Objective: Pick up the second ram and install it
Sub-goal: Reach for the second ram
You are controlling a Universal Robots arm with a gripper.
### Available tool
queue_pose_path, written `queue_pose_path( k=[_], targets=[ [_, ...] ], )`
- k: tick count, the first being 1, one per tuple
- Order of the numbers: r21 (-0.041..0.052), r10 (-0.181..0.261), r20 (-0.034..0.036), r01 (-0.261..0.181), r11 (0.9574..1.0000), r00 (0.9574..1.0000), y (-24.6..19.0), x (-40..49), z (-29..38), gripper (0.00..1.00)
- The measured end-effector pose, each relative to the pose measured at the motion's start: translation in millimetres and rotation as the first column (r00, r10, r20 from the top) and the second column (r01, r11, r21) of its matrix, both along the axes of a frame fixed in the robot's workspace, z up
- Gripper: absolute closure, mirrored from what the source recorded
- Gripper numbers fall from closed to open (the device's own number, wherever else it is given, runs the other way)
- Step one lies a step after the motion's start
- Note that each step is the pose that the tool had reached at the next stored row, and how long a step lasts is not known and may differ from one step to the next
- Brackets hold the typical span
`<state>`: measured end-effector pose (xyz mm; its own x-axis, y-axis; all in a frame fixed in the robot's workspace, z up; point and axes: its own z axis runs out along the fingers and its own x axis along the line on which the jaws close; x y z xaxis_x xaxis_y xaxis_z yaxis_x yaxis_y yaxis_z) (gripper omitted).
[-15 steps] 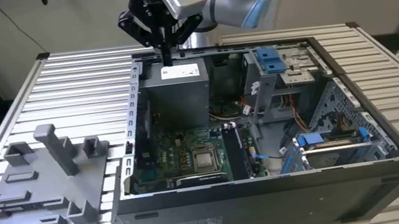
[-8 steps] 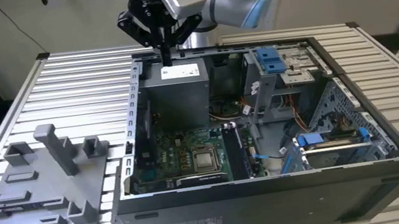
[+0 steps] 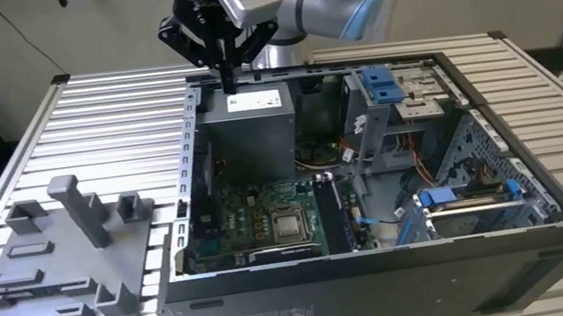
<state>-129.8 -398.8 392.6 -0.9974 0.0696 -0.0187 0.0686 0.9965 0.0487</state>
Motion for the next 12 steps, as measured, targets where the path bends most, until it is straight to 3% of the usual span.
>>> queue_pose_path(
  k=[12],
  targets=[
    [0.0001, 0.002, 0.0001, -0.002, 1.0000, 1.0000, 0.0, -9.4, -0.1, 0.89]
  ],
)
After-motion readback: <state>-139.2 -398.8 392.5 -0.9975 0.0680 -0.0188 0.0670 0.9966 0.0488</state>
